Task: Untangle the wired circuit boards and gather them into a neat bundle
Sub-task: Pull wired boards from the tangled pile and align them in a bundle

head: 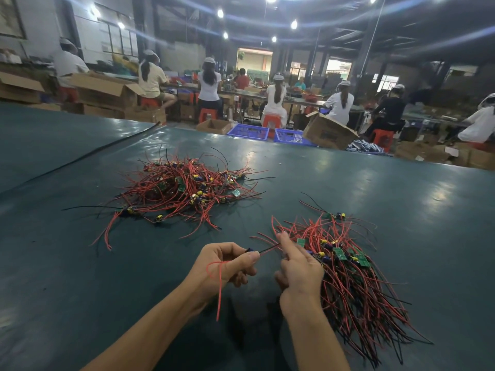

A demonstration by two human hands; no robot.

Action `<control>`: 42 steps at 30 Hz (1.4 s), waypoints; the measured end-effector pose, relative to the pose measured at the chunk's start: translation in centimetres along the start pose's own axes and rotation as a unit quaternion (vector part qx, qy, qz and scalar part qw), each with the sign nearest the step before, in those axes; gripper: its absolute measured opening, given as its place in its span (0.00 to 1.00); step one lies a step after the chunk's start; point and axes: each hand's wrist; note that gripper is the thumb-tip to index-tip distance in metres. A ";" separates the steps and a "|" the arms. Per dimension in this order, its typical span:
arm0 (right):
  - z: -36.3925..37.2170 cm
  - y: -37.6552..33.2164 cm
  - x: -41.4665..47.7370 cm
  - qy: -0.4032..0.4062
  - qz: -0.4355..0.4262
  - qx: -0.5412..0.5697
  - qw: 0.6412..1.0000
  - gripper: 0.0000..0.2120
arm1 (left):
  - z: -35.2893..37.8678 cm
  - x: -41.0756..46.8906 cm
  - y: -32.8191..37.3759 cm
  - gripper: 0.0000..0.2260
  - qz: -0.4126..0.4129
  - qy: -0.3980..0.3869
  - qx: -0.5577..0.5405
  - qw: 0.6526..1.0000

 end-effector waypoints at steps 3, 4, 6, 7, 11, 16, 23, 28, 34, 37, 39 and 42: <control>-1.2 -1.2 0.9 0.009 -0.004 0.071 0.997 0.05 | -0.5 -0.2 0.0 0.09 -0.004 -0.025 0.010 1.000; -1.4 -1.5 1.0 0.007 -0.009 0.085 0.996 0.05 | -0.5 -0.2 0.0 0.10 -0.007 -0.032 0.003 0.999; -1.6 -1.8 0.8 -0.002 -0.016 0.103 0.995 0.05 | -0.5 0.0 -0.2 0.12 -0.014 -0.028 -0.026 0.999; -1.5 -1.8 0.7 -0.007 -0.022 0.107 0.994 0.06 | -0.5 0.1 -0.2 0.12 -0.019 -0.019 -0.051 0.998; -1.2 -1.4 0.0 -0.018 -0.055 0.104 0.993 0.12 | -1.0 0.7 -0.1 0.11 -0.024 0.024 -0.175 0.984; -1.2 -1.2 -0.8 -0.041 -0.109 0.098 0.988 0.11 | -1.2 0.5 0.3 0.06 -0.033 0.039 -0.256 0.965; -1.6 -1.5 -1.1 -0.104 -0.077 0.170 0.977 0.25 | -0.7 0.5 0.9 0.12 -0.073 0.086 -0.283 0.953; -1.1 -0.6 -1.3 -0.146 -0.075 0.061 0.985 0.31 | -0.7 0.1 1.4 0.14 -0.144 -0.019 -0.306 0.941; 0.7 0.9 -3.4 -0.255 -0.015 -0.125 0.959 0.17 | 0.1 -0.7 1.2 0.20 -0.226 -0.109 -0.284 0.925; 0.7 0.9 -3.6 -0.240 -0.008 -0.086 0.967 0.13 | -0.1 -0.6 1.2 0.23 -0.240 -0.104 -0.271 0.927; 0.7 0.9 -3.4 -0.210 -0.033 -0.068 0.975 0.12 | 0.1 -0.5 1.2 0.22 -0.244 -0.089 -0.265 0.929; 0.8 1.1 -3.2 -0.157 -0.081 -0.046 0.983 0.12 | 0.6 -0.2 0.3 0.17 -0.238 -0.030 -0.294 0.925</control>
Point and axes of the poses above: each hand's wrist, its own x-axis towards the middle knuckle, its own z-axis out of the palm, y = z × x, and after that the axes turned 1 degree about y, right-handed
